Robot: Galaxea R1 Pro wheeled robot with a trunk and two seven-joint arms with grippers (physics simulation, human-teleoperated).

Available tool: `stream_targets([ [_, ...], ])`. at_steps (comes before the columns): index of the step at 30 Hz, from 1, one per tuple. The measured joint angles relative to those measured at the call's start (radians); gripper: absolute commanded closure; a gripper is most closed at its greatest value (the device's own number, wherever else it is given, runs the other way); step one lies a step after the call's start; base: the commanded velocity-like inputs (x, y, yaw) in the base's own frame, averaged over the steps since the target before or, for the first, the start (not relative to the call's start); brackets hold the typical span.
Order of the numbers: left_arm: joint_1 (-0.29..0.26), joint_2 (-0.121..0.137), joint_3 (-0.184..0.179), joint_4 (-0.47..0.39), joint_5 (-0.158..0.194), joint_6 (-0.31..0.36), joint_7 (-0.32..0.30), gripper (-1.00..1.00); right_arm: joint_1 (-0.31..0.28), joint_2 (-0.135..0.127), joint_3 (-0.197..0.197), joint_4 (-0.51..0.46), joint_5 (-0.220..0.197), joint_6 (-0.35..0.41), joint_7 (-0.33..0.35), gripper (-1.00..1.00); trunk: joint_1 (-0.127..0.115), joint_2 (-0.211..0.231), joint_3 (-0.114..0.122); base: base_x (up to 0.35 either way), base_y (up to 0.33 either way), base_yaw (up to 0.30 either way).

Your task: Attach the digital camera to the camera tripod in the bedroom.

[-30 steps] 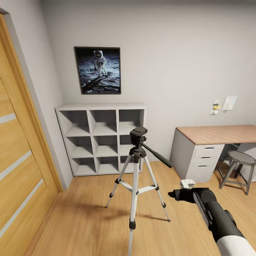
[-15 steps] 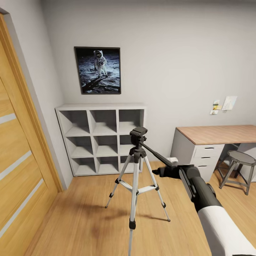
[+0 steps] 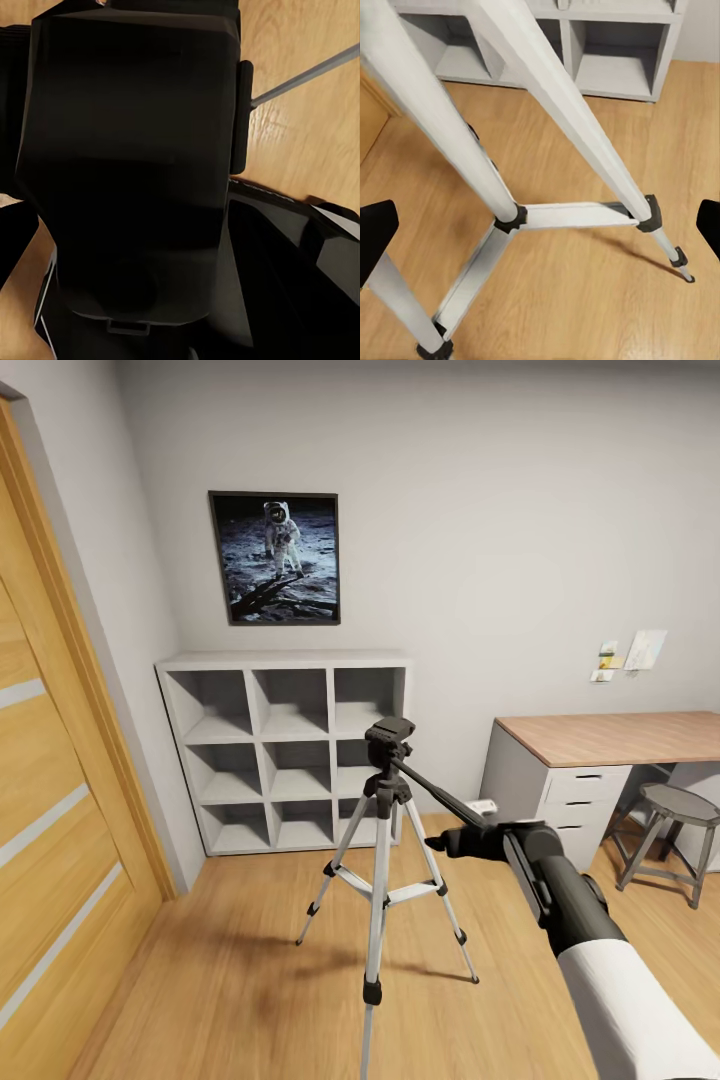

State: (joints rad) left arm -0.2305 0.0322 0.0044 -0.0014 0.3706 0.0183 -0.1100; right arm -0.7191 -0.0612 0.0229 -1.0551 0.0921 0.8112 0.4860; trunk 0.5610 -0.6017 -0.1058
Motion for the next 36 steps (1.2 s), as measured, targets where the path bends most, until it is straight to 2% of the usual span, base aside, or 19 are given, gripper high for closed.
stream_targets([
  [3,0.0,0.0,0.0,0.0,0.0,0.0,0.0,1.0,0.0,0.011,-0.012,-0.014,0.015,0.003,-0.017,-1.0,0.0,0.0,0.0,0.0,0.0,0.0],
  [10,0.001,-0.004,-0.001,0.0,-0.001,0.0,0.0,1.0,0.0,0.014,-0.016,-0.019,0.034,0.004,-0.057,-1.0,0.0,0.0,0.0,-0.106,0.0,0.0],
  [19,0.001,-0.002,0.0,0.0,0.0,0.0,0.0,1.0,0.001,0.017,-0.016,-0.019,0.031,0.002,-0.058,-1.0,0.0,0.0,0.0,-0.127,0.0,0.0],
  [23,0.001,-0.003,0.002,0.0,0.002,0.0,0.0,1.0,0.001,0.019,-0.014,-0.008,0.052,-0.013,-0.064,-1.0,0.0,0.0,0.0,0.0,0.0,0.0],
  [28,0.001,-0.003,0.002,0.0,0.002,0.0,0.0,1.0,0.001,0.024,-0.011,-0.007,0.025,-0.003,-0.041,-1.0,0.0,0.0,0.0,0.0,0.0,0.0],
  [36,0.001,-0.003,0.002,0.0,0.002,0.0,0.0,1.0,0.001,0.027,-0.008,0.015,0.02,-0.022,-0.035,-1.0,0.0,0.0,0.0,0.0,0.0,0.0],
])
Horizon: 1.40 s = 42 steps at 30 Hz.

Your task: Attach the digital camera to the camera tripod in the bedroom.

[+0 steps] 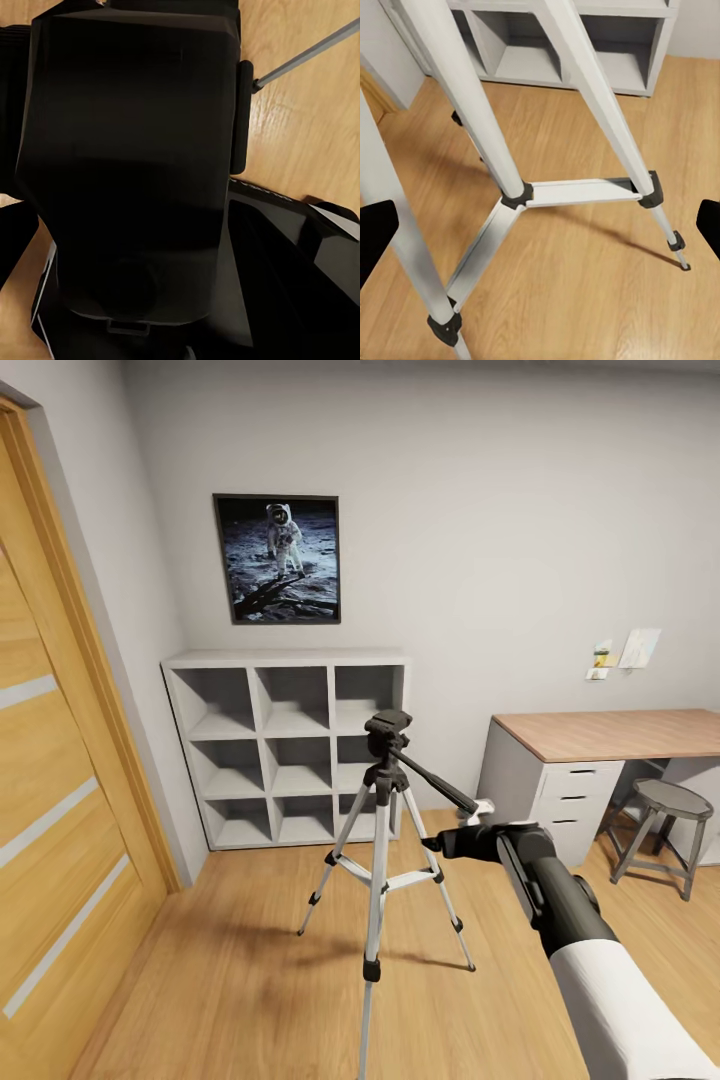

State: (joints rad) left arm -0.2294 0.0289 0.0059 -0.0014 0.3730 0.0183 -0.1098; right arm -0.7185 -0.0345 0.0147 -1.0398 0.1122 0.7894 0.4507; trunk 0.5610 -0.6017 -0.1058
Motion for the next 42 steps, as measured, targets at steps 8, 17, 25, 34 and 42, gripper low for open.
stream_targets([
  [8,0.0,0.0,0.0,0.0,0.0,0.0,0.0,1.0,0.0,-0.006,0.001,0.045,0.002,-0.045,0.031,-1.0,0.0,0.0,0.0,0.0,0.0,0.0],
  [17,0.0,0.0,0.0,0.0,0.0,0.0,0.0,1.0,0.0,-0.017,0.002,0.123,0.001,-0.125,0.244,-1.0,0.0,0.0,0.0,0.0,0.0,0.0],
  [25,0.0,0.0,0.0,0.0,0.0,0.0,0.0,1.0,0.008,-0.009,0.001,0.125,0.064,-0.196,0.341,-1.0,0.0,0.0,0.0,0.0,0.0,0.0],
  [34,0.0,0.0,0.0,0.0,0.0,0.0,0.0,1.0,0.009,-0.002,0.012,0.123,0.074,-0.214,0.384,-1.0,0.0,0.0,0.0,0.0,0.0,0.0],
  [42,0.0,0.0,0.0,0.0,0.0,0.0,0.0,1.0,0.009,0.027,0.017,0.115,0.074,-0.215,0.426,-1.0,0.0,0.0,0.0,0.0,0.0,0.0],
])
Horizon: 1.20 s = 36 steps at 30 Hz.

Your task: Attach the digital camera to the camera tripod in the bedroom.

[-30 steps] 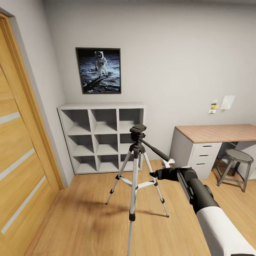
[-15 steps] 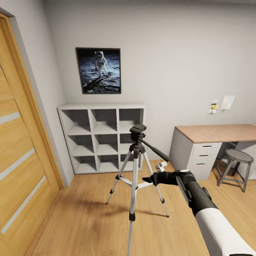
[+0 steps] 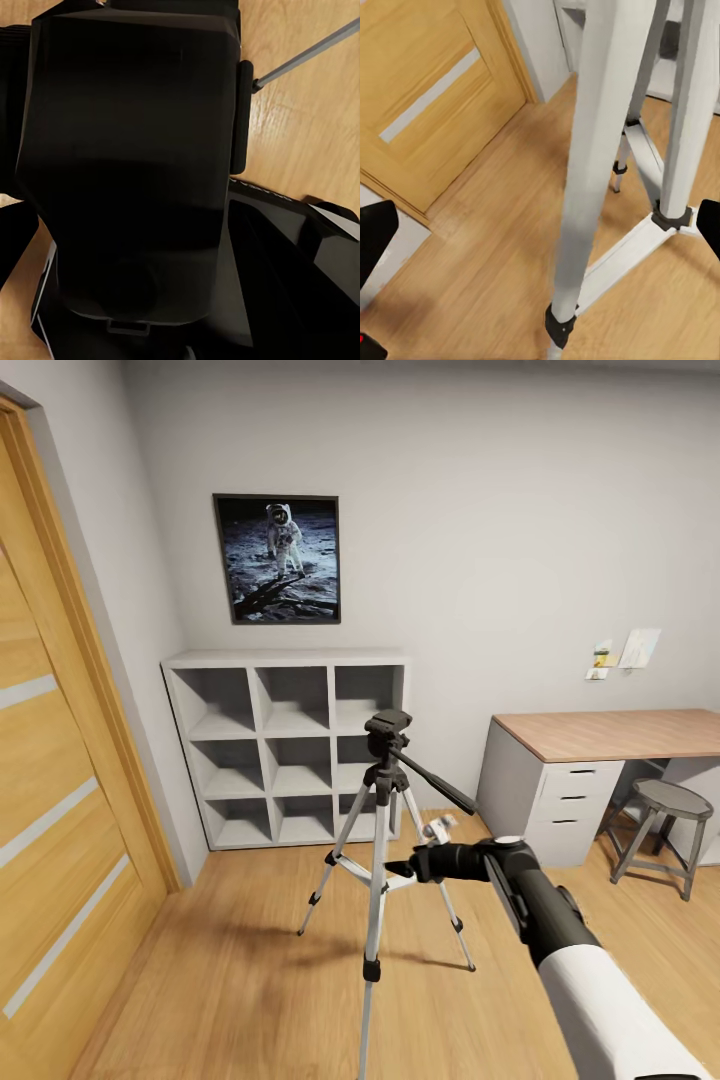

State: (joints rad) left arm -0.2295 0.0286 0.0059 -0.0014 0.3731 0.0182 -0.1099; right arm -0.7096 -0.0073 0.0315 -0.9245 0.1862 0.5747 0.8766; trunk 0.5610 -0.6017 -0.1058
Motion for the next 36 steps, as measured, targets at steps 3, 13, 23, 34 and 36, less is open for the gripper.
stream_targets([
  [3,0.0,-0.001,0.0,0.0,0.0,0.0,0.0,1.0,-0.001,0.017,0.002,0.0,0.0,-0.002,-0.002,-1.0,0.0,0.0,0.0,0.0,0.0,0.0],
  [13,0.0,-0.001,-0.001,0.0,0.0,0.0,0.0,1.0,0.0,0.073,0.001,0.009,-0.001,-0.001,-0.04,-1.0,0.0,0.0,0.0,0.0,0.0,0.0],
  [23,0.0,0.0,0.0,0.0,0.0,0.0,0.0,1.0,0.0,0.173,-0.001,0.159,-0.002,-0.171,-0.274,-1.0,0.0,0.0,0.0,0.0,0.0,0.0],
  [34,0.0,-0.001,0.0,0.0,0.0,0.0,0.0,1.0,-0.001,0.181,-0.002,0.168,-0.008,-0.202,-0.336,-1.0,0.0,0.0,0.0,0.0,0.0,0.0],
  [36,0.0,-0.002,0.0,0.0,0.0,0.0,0.0,1.0,-0.001,0.181,-0.003,0.168,-0.007,-0.208,-0.34,-1.0,0.0,0.0,0.0,0.0,0.0,0.0],
])
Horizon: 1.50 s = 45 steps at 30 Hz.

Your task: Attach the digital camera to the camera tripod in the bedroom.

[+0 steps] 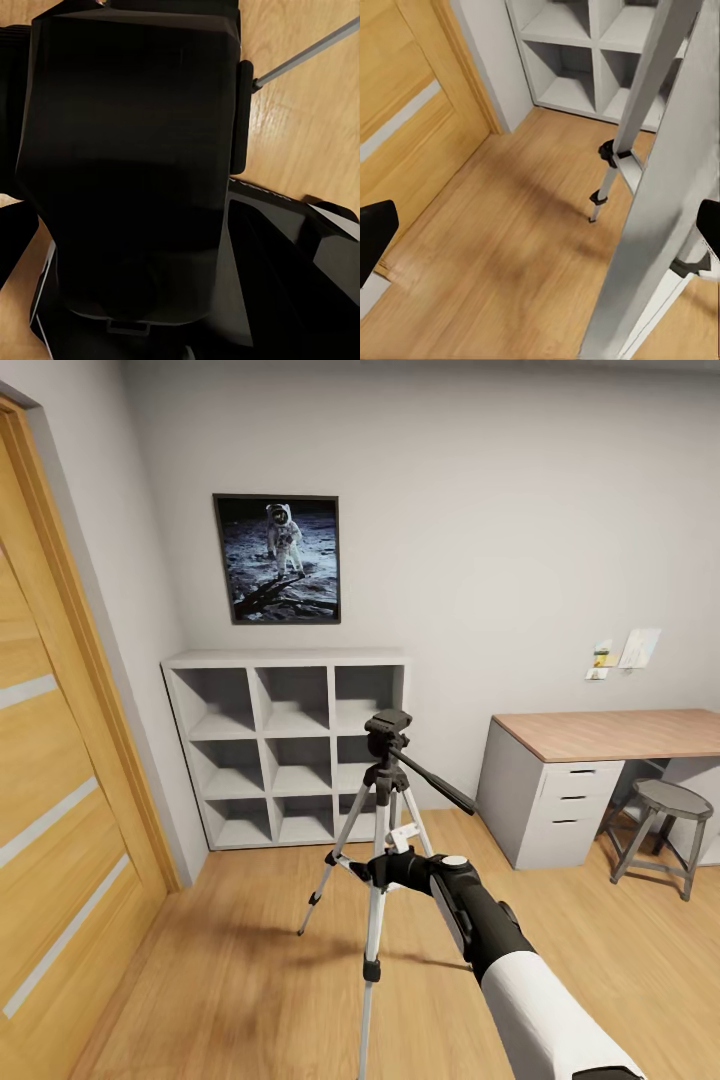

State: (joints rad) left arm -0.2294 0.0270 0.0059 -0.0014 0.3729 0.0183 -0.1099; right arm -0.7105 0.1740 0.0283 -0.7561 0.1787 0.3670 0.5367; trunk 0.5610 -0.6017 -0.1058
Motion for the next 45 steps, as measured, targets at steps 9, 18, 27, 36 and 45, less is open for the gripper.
stream_targets([
  [9,0.0,0.0,0.0,-0.001,0.0,0.0,0.0,1.0,0.0,0.0,-0.002,0.003,-0.004,-0.008,-0.096,-1.0,0.0,0.0,0.0,0.0,0.0,0.0],
  [18,0.0,-0.001,0.001,-0.001,0.0,0.0,0.0,1.0,0.001,0.0,-0.002,0.02,-0.005,-0.015,-0.114,-1.0,0.0,0.0,0.0,0.0,0.0,0.0],
  [27,0.0,-0.001,0.001,-0.001,-0.004,0.0,0.0,1.0,0.001,0.0,-0.004,0.055,-0.006,-0.087,-0.164,-1.0,0.0,0.0,0.0,0.049,0.0,0.0],
  [36,0.0,-0.001,0.001,0.0,-0.002,0.0,0.0,1.0,0.0,-0.001,-0.004,0.055,-0.005,-0.089,-0.166,-1.0,0.0,0.0,0.0,0.062,0.0,0.0],
  [45,0.0,-0.001,0.001,-0.001,-0.001,0.0,0.0,1.0,0.001,-0.001,-0.004,0.055,-0.007,-0.089,-0.168,-1.0,0.0,0.0,0.0,0.001,0.0,0.0],
])
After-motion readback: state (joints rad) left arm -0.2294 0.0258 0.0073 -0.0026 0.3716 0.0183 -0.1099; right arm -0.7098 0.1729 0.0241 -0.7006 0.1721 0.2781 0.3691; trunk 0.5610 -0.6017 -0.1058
